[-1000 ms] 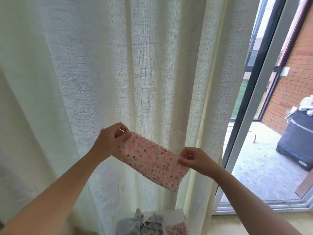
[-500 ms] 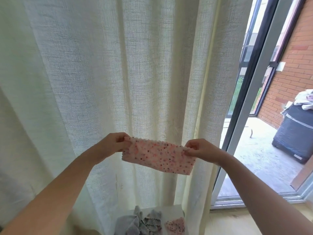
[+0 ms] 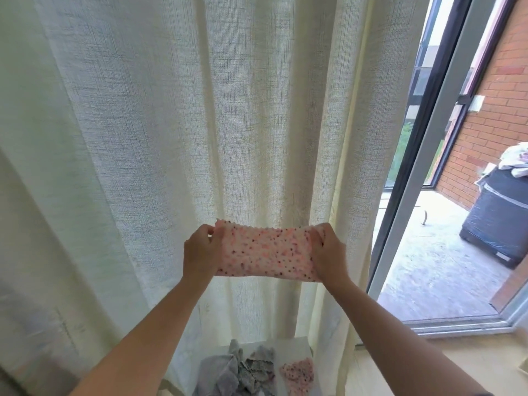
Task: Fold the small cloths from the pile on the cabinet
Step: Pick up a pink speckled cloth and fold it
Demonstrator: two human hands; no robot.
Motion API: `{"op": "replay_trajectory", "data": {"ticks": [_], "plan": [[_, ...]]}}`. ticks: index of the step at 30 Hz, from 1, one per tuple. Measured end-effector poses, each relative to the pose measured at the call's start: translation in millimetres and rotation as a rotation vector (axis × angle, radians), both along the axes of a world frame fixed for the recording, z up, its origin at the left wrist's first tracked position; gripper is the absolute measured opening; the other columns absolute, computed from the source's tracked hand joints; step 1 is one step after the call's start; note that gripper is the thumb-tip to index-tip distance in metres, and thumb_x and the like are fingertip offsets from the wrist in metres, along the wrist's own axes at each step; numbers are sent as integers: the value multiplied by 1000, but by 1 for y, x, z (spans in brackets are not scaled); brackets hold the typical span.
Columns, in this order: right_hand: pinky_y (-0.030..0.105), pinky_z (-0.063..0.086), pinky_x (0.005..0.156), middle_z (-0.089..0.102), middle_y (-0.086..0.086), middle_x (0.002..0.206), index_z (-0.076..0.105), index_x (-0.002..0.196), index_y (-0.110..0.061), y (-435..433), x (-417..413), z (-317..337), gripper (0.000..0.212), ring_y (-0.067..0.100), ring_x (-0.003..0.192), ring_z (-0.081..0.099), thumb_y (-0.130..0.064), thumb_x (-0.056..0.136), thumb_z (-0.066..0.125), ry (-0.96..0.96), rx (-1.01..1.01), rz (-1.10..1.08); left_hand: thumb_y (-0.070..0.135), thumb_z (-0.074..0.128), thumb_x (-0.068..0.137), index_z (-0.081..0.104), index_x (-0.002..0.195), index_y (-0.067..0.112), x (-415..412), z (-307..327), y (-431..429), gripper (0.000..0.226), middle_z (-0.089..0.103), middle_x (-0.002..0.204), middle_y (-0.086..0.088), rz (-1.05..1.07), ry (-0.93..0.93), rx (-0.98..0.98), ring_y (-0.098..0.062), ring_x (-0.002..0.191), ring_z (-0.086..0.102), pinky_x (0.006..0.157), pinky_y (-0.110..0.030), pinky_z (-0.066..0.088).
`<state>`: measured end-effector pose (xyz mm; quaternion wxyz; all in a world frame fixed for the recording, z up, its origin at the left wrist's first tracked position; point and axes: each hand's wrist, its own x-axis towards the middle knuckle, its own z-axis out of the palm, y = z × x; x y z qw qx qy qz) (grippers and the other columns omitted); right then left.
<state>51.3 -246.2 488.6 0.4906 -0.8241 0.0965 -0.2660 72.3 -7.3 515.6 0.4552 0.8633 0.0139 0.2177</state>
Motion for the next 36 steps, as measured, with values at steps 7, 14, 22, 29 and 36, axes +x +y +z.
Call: {"op": "replay_trajectory", "data": {"ticks": [7,14,22,29,36], "plan": [[22,43,56,61,1,78,57,95,-11,-10,6,6,26,16,70,60,-31,103,44,24,-56,-14,42,43,101,58,89,9,0,-6,3,38,59,78,-2,-30,94,-75,-20,74,59,59,-26,44],[44,56,70,57,8,78,60,90,3,-9,3,-5,42,22,73,59,-34,100,43,237,179,103,20,62,94,64,106,1,-8,-18,14,23,73,91,-13,-275,785,-733,-23,74,72,53,-29,56],[34,44,59,55,2,68,52,86,-11,-6,-1,-13,27,17,63,52,-28,103,41,123,-162,-29,32,37,104,46,82,11,-20,-40,3,32,46,68,-1,-75,195,8,-17,59,47,46,-25,38],[20,38,59,47,-6,67,46,76,-16,-5,-6,34,27,7,60,43,-25,102,45,-15,-139,225,32,41,97,63,101,-3,-23,-27,49,41,62,107,-23,-676,531,-1038,-27,87,67,69,-34,58],[25,46,71,58,-2,78,56,84,-11,35,-2,85,30,10,71,53,-33,102,46,80,-381,624,63,62,81,63,126,17,-17,-3,35,65,63,121,-12,-1156,914,-519,-29,109,59,94,-43,47]]}}
